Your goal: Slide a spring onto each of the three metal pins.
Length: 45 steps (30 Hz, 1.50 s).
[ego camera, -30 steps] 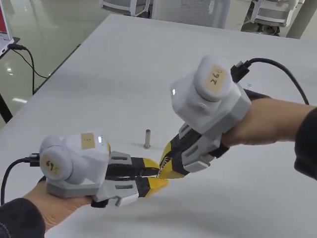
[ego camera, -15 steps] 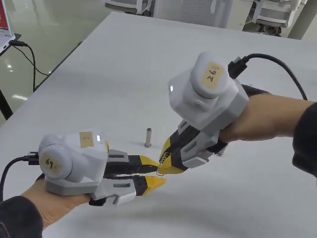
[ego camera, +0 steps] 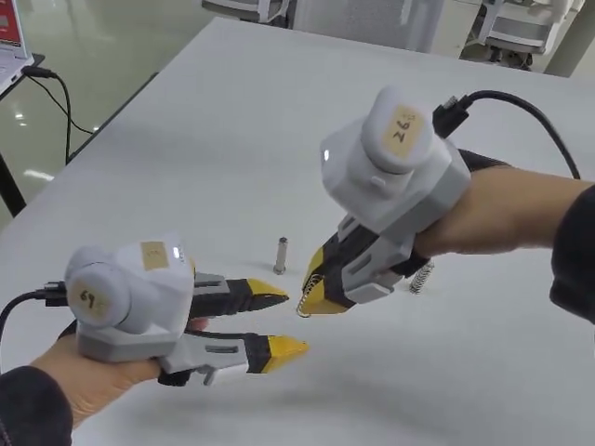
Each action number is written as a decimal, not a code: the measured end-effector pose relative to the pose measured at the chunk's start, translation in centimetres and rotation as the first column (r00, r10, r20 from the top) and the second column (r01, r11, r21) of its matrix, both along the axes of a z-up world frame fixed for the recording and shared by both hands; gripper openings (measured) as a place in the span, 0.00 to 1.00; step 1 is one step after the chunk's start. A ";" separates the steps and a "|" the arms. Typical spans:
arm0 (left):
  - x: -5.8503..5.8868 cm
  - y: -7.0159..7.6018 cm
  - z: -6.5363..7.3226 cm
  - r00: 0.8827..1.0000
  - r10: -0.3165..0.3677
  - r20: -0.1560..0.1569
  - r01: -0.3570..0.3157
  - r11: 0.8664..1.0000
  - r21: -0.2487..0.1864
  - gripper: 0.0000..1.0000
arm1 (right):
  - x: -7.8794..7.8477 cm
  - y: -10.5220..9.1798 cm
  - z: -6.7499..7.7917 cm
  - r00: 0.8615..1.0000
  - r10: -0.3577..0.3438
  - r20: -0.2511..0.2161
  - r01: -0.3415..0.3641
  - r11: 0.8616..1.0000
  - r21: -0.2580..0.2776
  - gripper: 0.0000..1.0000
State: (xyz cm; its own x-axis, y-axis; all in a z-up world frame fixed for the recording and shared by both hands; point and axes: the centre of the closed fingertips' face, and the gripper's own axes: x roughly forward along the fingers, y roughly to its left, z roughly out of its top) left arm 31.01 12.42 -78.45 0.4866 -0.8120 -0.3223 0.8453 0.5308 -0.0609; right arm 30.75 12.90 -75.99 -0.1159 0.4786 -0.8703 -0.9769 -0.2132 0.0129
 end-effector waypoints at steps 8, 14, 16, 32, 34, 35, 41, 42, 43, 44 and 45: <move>0.6 1.0 -0.7 0.999 0.042 -0.006 -0.042 0.999 0.012 0.43 | 0.9 -0.1 0.1 1.000 -0.011 0.012 0.011 1.000 -0.004 0.13; 0.8 1.7 -1.1 0.998 0.066 -0.011 -0.066 0.998 0.022 0.52 | 1.2 -0.2 0.3 1.000 -0.017 0.021 0.017 1.000 -0.006 0.13; 0.9 1.9 -1.1 0.997 0.073 -0.013 -0.073 0.997 0.021 0.54 | 1.4 -0.2 0.4 1.000 -0.020 0.024 0.020 1.000 -0.005 0.13; 1.2 3.9 -1.8 0.990 0.137 -0.020 -0.136 0.990 0.038 0.64 | 4.2 0.5 1.5 0.997 -0.056 0.055 0.055 0.998 0.011 0.13; 1.2 4.0 -1.8 0.990 0.142 -0.021 -0.141 0.989 0.036 0.65 | 4.5 0.7 1.5 0.997 -0.056 0.061 0.055 0.998 0.010 0.13; 1.2 4.0 -1.8 0.989 0.143 -0.020 -0.143 0.989 0.037 0.65 | 4.9 0.7 1.4 0.996 -0.055 0.066 0.055 0.998 0.007 0.13; 1.2 4.1 -1.9 0.989 0.149 -0.024 -0.148 0.988 0.034 0.65 | 6.2 1.0 1.6 0.995 -0.067 0.079 0.066 0.998 0.006 0.13; 1.2 4.1 -1.8 0.988 0.149 -0.024 -0.149 0.988 0.034 0.65 | 6.4 1.0 1.6 0.994 -0.069 0.081 0.069 0.998 0.006 0.13; 1.2 4.1 -1.8 0.988 0.150 -0.023 -0.149 0.988 0.035 0.65 | 6.7 1.1 1.6 0.994 -0.072 0.086 0.072 0.997 0.010 0.13; 1.2 4.2 -1.9 0.988 0.152 -0.023 -0.151 0.988 0.036 0.65 | 6.8 1.2 1.7 0.993 -0.076 0.086 0.075 0.997 0.013 0.13; 1.3 4.2 -1.9 0.988 0.152 -0.024 -0.151 0.988 0.038 0.65 | 7.1 1.4 1.7 0.993 -0.082 0.088 0.080 0.997 0.018 0.13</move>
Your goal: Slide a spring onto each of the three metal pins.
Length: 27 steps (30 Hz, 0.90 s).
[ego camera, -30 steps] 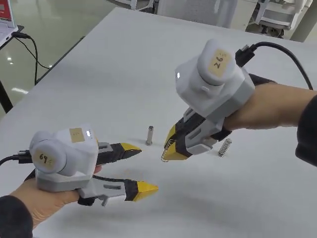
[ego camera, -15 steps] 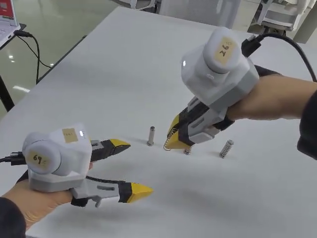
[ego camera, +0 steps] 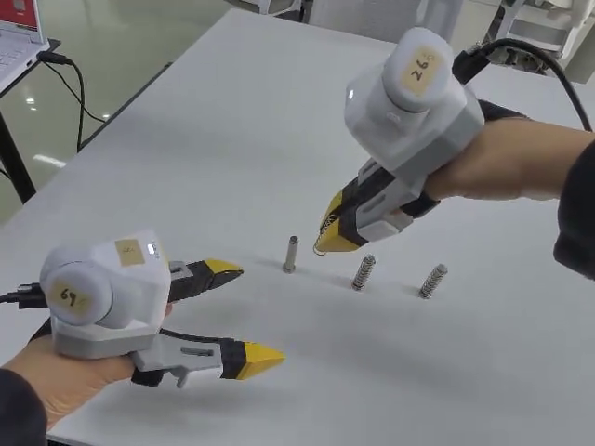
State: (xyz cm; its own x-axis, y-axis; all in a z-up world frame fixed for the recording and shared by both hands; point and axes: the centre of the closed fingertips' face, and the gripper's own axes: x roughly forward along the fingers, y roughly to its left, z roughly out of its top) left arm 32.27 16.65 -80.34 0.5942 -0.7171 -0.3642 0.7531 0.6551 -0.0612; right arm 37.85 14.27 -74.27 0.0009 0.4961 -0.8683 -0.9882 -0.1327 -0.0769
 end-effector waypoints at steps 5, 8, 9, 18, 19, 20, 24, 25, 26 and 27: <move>0.1 0.1 0.0 1.000 0.002 -0.002 -0.002 1.000 0.000 0.65 | 1.1 0.9 0.0 1.000 -0.012 0.017 0.012 1.000 0.006 0.13; 0.0 0.2 0.0 1.000 0.004 -0.004 -0.004 1.000 -0.002 0.65 | 1.8 1.4 -0.3 1.000 -0.022 0.021 0.022 1.000 0.002 0.13; 0.0 0.2 -0.1 1.000 0.005 -0.005 -0.005 1.000 -0.001 0.65 | 2.1 1.4 -0.6 0.999 -0.020 0.029 0.020 1.000 -0.006 0.13; 0.0 0.8 -0.4 1.000 0.019 -0.017 -0.019 1.000 -0.002 0.64 | 3.4 2.3 -2.2 0.999 -0.040 0.018 0.041 0.999 -0.019 0.13; -0.1 0.8 -0.4 1.000 0.019 -0.019 -0.019 1.000 0.000 0.64 | 3.4 2.4 -2.3 0.999 -0.043 0.011 0.043 0.999 -0.020 0.13; -0.1 0.8 -0.5 1.000 0.019 -0.021 -0.019 1.000 0.002 0.64 | 3.5 2.5 -2.5 0.999 -0.044 0.005 0.044 0.999 -0.019 0.13; -0.1 1.1 -0.5 0.999 0.025 -0.027 -0.025 1.000 0.005 0.64 | 3.9 2.8 -3.4 0.999 -0.039 0.000 0.039 0.999 -0.029 0.13; 0.0 1.1 -0.6 0.999 0.027 -0.027 -0.027 1.000 0.006 0.64 | 4.0 2.9 -3.5 0.999 -0.038 0.000 0.038 0.999 -0.030 0.13; 0.0 1.2 -0.6 0.999 0.030 -0.028 -0.029 1.000 0.005 0.64 | 4.0 2.9 -3.5 0.999 -0.038 -0.002 0.038 0.999 -0.031 0.13; 0.0 1.2 -0.6 0.999 0.031 -0.029 -0.031 1.000 0.003 0.64 | 4.0 3.0 -3.7 0.999 -0.037 -0.004 0.037 0.999 -0.033 0.13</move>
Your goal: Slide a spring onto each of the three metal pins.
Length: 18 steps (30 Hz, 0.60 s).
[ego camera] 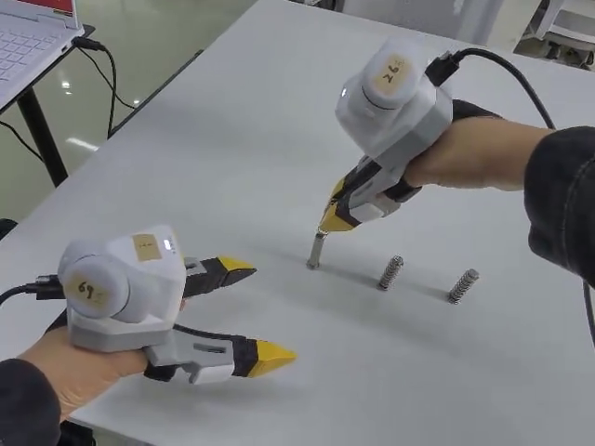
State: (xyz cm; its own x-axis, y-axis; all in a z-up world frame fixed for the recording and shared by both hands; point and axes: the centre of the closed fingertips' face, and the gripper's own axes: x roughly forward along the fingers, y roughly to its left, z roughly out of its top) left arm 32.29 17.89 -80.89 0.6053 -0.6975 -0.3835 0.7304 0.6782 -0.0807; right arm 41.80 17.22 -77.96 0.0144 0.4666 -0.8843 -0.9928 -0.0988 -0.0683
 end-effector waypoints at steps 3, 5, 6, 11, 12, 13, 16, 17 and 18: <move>0.1 0.1 0.0 1.000 0.003 0.000 -0.003 1.000 0.001 0.64 | 0.0 0.0 -0.3 1.000 0.005 0.003 -0.005 1.000 -0.008 0.13; 0.1 0.2 0.0 1.000 0.006 -0.001 -0.006 1.000 -0.002 0.63 | 0.1 0.0 -0.3 1.000 0.006 0.007 -0.006 1.000 -0.011 0.13; 0.2 0.2 -0.1 1.000 0.007 -0.002 -0.007 1.000 -0.003 0.63 | 0.2 0.1 -0.4 1.000 0.006 0.006 -0.006 1.000 -0.011 0.13; 0.2 0.2 -0.2 1.000 0.006 -0.004 -0.006 1.000 -0.005 0.63 | 0.1 -0.1 -0.7 1.000 0.005 -0.003 -0.005 1.000 -0.023 0.13; 0.2 0.2 -0.2 1.000 0.006 -0.005 -0.006 1.000 -0.006 0.62 | 0.3 -0.1 -0.8 1.000 0.006 0.000 -0.006 1.000 -0.024 0.13; 0.2 0.2 -0.2 1.000 0.007 -0.004 -0.007 1.000 -0.006 0.62 | 0.3 0.0 -0.8 1.000 0.005 0.000 -0.005 1.000 -0.024 0.13; 0.2 0.3 -0.2 1.000 0.006 -0.004 -0.006 1.000 -0.005 0.62 | 0.3 0.1 -0.7 1.000 0.005 -0.003 -0.005 1.000 -0.019 0.13; 0.2 0.3 -0.2 1.000 0.006 -0.005 -0.006 1.000 -0.005 0.62 | 0.3 0.2 -0.8 1.000 0.006 -0.002 -0.006 1.000 -0.021 0.13; 0.2 0.3 -0.2 1.000 0.006 -0.005 -0.006 1.000 -0.007 0.62 | 0.3 0.2 -0.8 1.000 0.007 -0.001 -0.007 1.000 -0.022 0.13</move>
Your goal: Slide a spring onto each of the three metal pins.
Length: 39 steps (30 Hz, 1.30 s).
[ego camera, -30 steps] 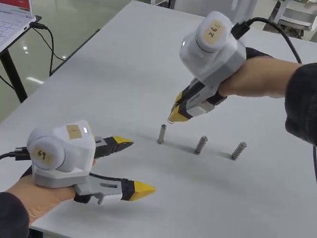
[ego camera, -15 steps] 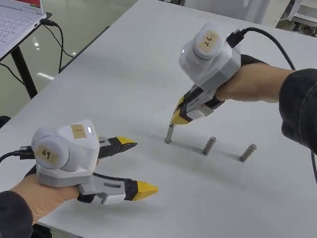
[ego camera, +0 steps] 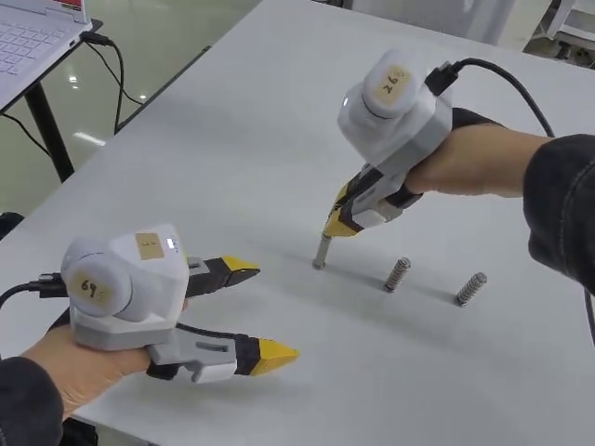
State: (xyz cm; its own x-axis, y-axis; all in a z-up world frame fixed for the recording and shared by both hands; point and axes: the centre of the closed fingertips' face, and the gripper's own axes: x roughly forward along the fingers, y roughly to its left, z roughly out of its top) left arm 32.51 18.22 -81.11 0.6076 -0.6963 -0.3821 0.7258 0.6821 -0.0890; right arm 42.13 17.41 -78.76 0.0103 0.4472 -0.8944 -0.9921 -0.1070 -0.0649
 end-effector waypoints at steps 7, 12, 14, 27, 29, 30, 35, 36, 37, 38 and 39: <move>-0.1 0.1 0.0 1.000 0.002 -0.002 -0.002 1.000 -0.002 0.61 | 0.0 0.0 -0.5 1.000 -0.007 -0.011 0.007 1.000 -0.007 0.13; -0.1 0.1 -0.1 1.000 0.002 -0.004 -0.002 1.000 -0.001 0.61 | -0.2 0.2 -1.3 1.000 0.002 -0.012 -0.002 1.000 -0.028 0.13; -0.1 0.1 -0.1 1.000 0.002 -0.006 -0.002 1.000 -0.002 0.61 | -0.2 0.3 -1.6 1.000 0.005 -0.011 -0.005 0.999 -0.033 0.13; -0.1 0.2 -0.2 1.000 0.009 -0.008 -0.009 1.000 -0.007 0.61 | -0.5 0.0 -4.1 1.000 0.005 -0.024 -0.007 0.997 -0.080 0.13; -0.2 0.2 -0.2 1.000 0.010 -0.009 -0.010 1.000 -0.008 0.61 | -0.7 0.0 -4.4 1.000 0.005 -0.026 -0.007 0.997 -0.083 0.13; -0.2 0.2 -0.2 1.000 0.010 -0.009 -0.010 1.000 -0.008 0.61 | -0.8 0.0 -4.5 1.000 0.004 -0.026 -0.006 0.997 -0.083 0.13; -0.2 0.3 -0.2 1.000 0.012 -0.010 -0.012 1.000 -0.008 0.61 | -1.1 -0.1 -5.0 1.000 0.002 -0.028 -0.004 0.995 -0.095 0.13; -0.1 0.3 -0.2 1.000 0.012 -0.010 -0.012 1.000 -0.009 0.61 | -1.1 -0.2 -5.1 1.000 0.003 -0.026 -0.005 0.995 -0.098 0.13; -0.1 0.3 -0.2 1.000 0.012 -0.010 -0.013 1.000 -0.010 0.60 | -1.1 -0.2 -5.2 1.000 0.003 -0.024 -0.005 0.995 -0.100 0.13; -0.1 0.3 -0.2 1.000 0.012 -0.009 -0.012 1.000 -0.009 0.60 | -1.2 -0.2 -5.3 1.000 0.002 -0.022 -0.004 0.995 -0.101 0.13; -0.1 0.3 -0.1 1.000 0.013 -0.009 -0.013 1.000 -0.010 0.60 | -1.2 -0.3 -5.3 1.000 0.001 -0.021 -0.003 0.995 -0.101 0.13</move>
